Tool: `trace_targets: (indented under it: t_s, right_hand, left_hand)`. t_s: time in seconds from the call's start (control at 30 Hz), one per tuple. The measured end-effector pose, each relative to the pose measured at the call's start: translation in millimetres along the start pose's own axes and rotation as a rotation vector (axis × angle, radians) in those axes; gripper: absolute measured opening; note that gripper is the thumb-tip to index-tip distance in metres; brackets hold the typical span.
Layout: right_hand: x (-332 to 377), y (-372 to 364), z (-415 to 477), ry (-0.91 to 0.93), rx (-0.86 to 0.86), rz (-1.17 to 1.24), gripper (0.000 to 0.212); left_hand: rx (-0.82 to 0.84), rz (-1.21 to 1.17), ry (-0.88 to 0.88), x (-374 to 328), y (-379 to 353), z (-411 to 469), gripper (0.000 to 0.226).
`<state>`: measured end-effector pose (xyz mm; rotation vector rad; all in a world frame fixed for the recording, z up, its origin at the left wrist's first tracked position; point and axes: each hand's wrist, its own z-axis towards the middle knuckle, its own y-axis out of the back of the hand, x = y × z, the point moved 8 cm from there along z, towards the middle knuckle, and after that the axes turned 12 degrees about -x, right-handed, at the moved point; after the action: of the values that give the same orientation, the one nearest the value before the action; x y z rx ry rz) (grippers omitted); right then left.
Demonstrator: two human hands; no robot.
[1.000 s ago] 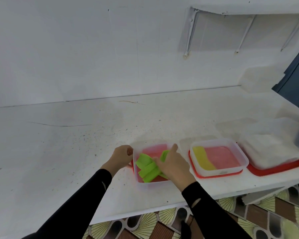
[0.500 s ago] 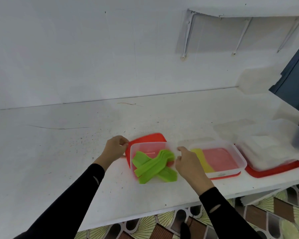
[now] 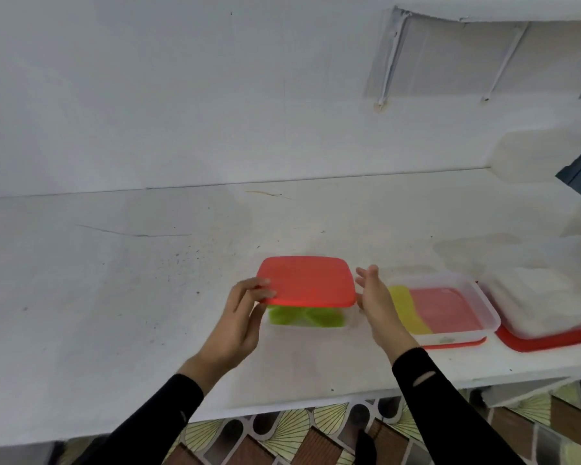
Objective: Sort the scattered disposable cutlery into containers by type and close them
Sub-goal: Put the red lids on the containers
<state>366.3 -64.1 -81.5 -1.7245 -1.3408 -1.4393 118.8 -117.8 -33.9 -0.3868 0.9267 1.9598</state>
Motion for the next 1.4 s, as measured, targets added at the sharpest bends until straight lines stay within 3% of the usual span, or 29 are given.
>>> trace_targets:
  t_s: [0.1,0.2,0.27,0.5,0.83,1.4]
  right_hand:
    - [-10,-11,-4,0.032,0.076,0.013,0.052]
    - [-12,-18,-14,0.119,0.076,0.002,0.046]
    - [-12,-21,-20,0.131,0.076,0.009,0.05]
    - [-11,-18,-22,0.218,0.054,-0.038,0.053]
    - [-20,-14,-29,0.183,0.108,-0.027,0.049]
    - [-28,-20,-24,0.258,0.062,-0.007,0.046]
  left_hand:
    - [0.039,-0.038,0.188,6,-5,-24,0.028]
    - [-0.028,-0.169,0.707,33,-11,-23,0.054]
    - [0.026,-0.284,0.916,40,-26,-20,0.065]
    - [-0.019,-0.374,0.948,31,-44,-15,0.075]
    - [-0.113,-0.335,0.941,33,-40,-27,0.052]
    - [-0.021,-0.287,0.907,60,-30,-24,0.044]
